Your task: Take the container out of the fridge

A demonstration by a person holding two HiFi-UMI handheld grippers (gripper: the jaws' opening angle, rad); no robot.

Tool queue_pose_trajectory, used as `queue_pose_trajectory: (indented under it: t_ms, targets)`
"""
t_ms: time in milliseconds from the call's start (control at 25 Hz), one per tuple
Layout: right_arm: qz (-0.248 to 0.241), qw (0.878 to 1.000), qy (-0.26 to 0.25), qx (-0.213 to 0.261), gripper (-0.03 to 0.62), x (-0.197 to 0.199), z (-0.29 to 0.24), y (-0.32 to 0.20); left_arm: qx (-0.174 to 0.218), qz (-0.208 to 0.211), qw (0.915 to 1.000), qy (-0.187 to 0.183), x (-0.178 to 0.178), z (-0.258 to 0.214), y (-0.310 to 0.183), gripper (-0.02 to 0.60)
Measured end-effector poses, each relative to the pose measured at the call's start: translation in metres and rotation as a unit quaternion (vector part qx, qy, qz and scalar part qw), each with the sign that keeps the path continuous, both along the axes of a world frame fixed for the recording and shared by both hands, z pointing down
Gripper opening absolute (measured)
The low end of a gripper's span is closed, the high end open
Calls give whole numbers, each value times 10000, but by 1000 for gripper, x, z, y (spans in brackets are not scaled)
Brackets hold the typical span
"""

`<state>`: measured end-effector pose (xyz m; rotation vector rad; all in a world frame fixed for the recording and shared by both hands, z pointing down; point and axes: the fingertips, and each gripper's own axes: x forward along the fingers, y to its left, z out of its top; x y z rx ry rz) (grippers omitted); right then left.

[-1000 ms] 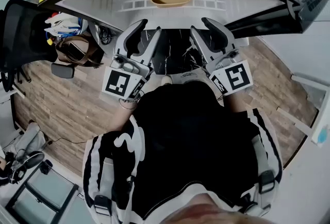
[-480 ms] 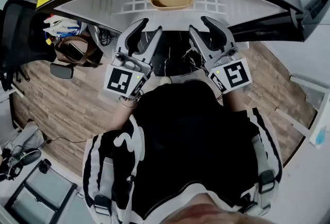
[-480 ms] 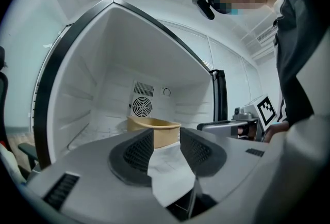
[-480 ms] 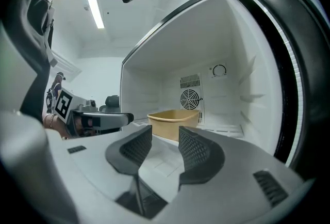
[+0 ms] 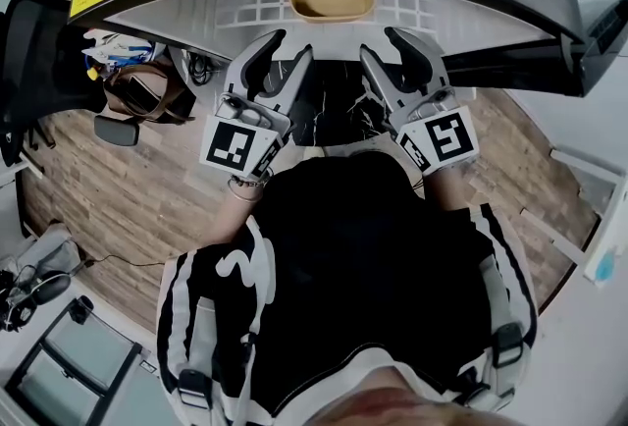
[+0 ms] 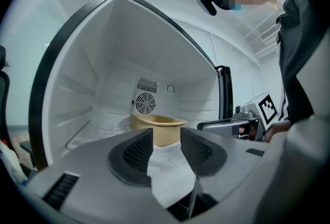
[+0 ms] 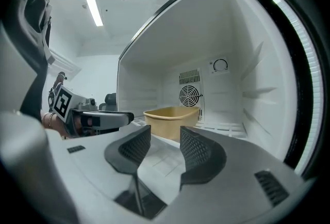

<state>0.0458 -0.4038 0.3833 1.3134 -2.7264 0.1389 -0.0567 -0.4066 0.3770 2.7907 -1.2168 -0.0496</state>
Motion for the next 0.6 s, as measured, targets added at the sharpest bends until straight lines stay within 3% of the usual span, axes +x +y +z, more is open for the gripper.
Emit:
queue_pose_trajectory:
  t_ms: [600]
  targets:
    - [-26,9998,86,-179,201,-2,7,-17,-188,-28,9995,-258,4,6,-17,170]
